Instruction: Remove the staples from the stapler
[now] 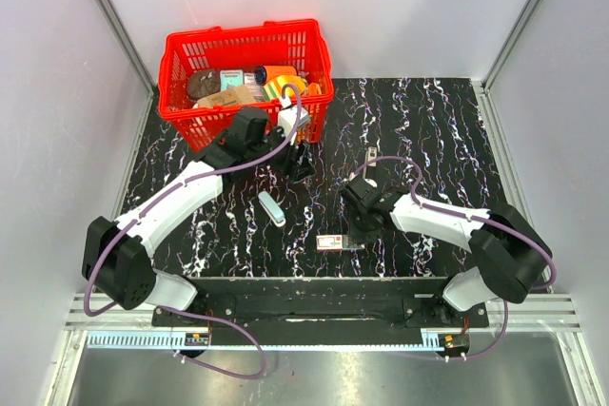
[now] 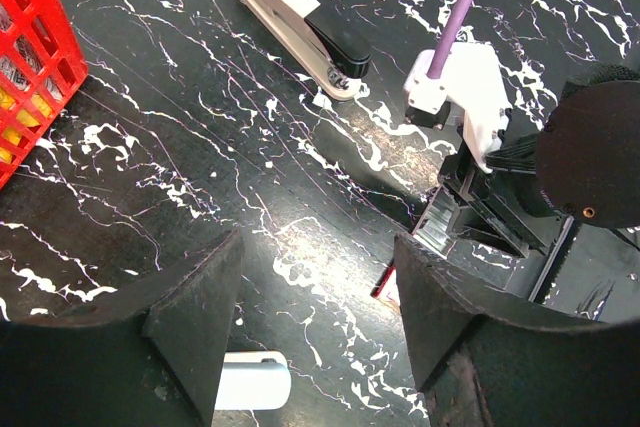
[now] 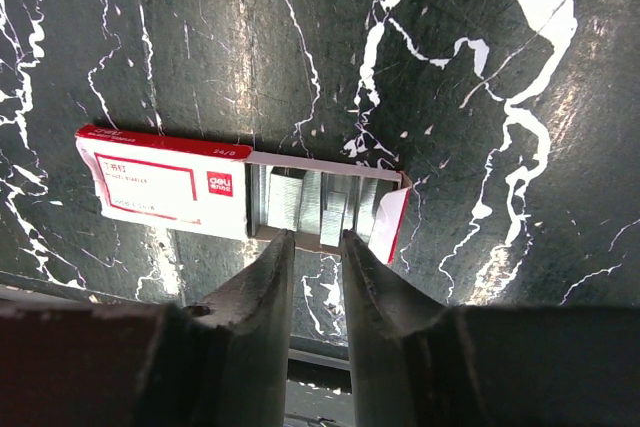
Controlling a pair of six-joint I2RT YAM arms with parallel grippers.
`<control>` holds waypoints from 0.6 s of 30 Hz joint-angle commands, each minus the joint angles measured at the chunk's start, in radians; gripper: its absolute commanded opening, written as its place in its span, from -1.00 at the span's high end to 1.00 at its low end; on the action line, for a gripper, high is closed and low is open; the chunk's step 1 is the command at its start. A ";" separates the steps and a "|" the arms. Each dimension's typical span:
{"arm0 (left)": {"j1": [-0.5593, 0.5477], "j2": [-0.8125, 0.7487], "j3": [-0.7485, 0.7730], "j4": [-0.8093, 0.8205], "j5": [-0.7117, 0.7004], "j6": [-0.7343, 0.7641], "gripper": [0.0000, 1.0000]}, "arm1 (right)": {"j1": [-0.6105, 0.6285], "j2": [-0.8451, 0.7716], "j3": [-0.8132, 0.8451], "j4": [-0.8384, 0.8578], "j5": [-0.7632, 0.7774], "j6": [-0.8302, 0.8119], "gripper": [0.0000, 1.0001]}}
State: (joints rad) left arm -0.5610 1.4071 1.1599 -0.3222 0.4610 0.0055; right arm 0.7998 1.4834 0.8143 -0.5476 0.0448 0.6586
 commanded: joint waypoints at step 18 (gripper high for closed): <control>-0.020 -0.031 -0.008 0.015 -0.050 0.057 -0.31 | 0.012 -0.041 0.071 -0.041 0.067 -0.025 0.46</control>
State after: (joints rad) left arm -0.5705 1.4071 1.1595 -0.3225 0.4469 0.0273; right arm 0.8001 1.4807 0.8589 -0.5720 0.0624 0.6472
